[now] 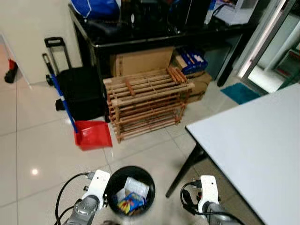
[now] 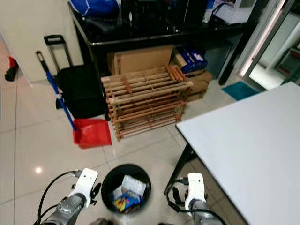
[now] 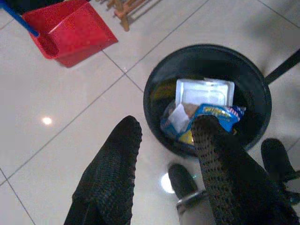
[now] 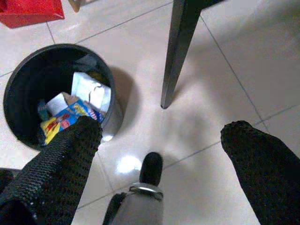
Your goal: Picking trash to rubbish bin
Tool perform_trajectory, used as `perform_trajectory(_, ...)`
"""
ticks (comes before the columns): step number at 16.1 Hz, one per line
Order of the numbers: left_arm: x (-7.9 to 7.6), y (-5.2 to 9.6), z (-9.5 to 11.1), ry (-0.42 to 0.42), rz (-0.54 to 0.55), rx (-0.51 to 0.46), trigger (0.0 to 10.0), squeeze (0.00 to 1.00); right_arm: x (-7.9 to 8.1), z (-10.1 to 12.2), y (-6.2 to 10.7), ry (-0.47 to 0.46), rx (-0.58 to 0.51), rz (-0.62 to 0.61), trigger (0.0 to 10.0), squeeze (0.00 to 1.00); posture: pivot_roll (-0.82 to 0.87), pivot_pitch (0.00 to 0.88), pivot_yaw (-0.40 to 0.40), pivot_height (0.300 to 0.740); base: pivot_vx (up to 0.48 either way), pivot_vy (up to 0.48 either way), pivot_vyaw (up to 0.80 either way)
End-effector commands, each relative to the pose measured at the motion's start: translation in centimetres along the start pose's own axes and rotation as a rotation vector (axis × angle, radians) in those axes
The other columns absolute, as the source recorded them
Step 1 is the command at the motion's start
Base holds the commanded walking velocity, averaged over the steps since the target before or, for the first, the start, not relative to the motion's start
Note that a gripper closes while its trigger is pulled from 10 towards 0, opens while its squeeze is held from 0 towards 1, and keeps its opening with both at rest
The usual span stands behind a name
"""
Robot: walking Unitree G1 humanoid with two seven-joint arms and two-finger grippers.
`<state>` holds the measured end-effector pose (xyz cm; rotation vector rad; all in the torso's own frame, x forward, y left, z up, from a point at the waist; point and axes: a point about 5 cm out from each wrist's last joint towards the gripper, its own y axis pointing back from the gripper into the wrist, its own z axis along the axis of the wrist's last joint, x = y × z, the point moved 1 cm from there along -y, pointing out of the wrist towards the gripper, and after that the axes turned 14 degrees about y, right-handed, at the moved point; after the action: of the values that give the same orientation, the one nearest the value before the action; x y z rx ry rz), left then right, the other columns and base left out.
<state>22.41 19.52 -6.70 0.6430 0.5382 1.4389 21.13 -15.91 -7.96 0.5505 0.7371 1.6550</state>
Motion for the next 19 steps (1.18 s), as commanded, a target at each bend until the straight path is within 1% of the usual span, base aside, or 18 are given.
perform_trajectory(1, -0.1, -0.05, 0.0, 0.012, 0.008, 0.003, 10.0, 0.0, -0.12, -0.51, 0.13, -0.008, 0.02, 0.003, 10.0, 0.0, -0.02, 0.034, -0.075, 0.74, -0.33, 0.0, 0.0)
perform_trajectory(19, -0.28, -0.06, -0.1, 0.019, 0.008, 0.007, 10.0, 0.0, -0.01, -0.67, 0.17, -0.014, 0.023, 0.019, 10.0, 0.0, -0.02, 0.042, -0.08, 0.74, -0.33, 0.0, 0.0)
